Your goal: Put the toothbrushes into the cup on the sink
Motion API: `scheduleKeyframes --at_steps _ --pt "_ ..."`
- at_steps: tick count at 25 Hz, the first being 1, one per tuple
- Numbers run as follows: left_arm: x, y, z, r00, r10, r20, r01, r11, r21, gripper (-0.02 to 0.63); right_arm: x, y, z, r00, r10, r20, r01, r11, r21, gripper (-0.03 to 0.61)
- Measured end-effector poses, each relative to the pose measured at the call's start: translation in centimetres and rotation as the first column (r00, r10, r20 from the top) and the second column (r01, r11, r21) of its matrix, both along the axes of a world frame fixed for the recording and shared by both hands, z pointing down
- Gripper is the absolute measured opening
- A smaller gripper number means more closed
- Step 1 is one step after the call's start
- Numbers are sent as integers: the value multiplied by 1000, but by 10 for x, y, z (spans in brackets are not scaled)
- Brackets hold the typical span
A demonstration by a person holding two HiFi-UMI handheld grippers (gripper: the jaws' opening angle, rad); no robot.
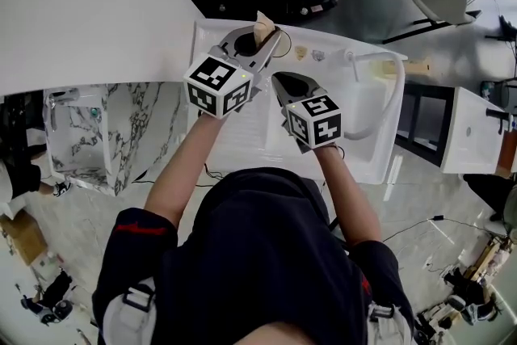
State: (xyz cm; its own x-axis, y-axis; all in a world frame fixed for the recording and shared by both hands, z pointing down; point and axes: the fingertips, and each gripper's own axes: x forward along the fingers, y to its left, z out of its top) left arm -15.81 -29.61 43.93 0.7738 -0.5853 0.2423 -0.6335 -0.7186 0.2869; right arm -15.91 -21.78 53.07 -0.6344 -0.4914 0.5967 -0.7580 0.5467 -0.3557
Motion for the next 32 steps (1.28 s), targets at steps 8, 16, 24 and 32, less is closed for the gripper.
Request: scheduleKeyframes --at_steps 8,16,24,32 --pt "10 -26 -6 1000 8 -10 -8 999 36 14 2 -3 10 1000 9 6 -9 999 -33 41" --pt "17 -38 4 1000 15 -13 -14 998 66 15 4 -6 15 1000 18 19 -17 998 -53 41" --pt "20 -41 29 999 2 -54 2 998 70 15 5 -8 21 1000 19 24 -18 997 -71 41" --pt "19 -33 57 999 0 -33 0 1000 19 15 6 -5 23 999 20 30 -18 997 -79 41"
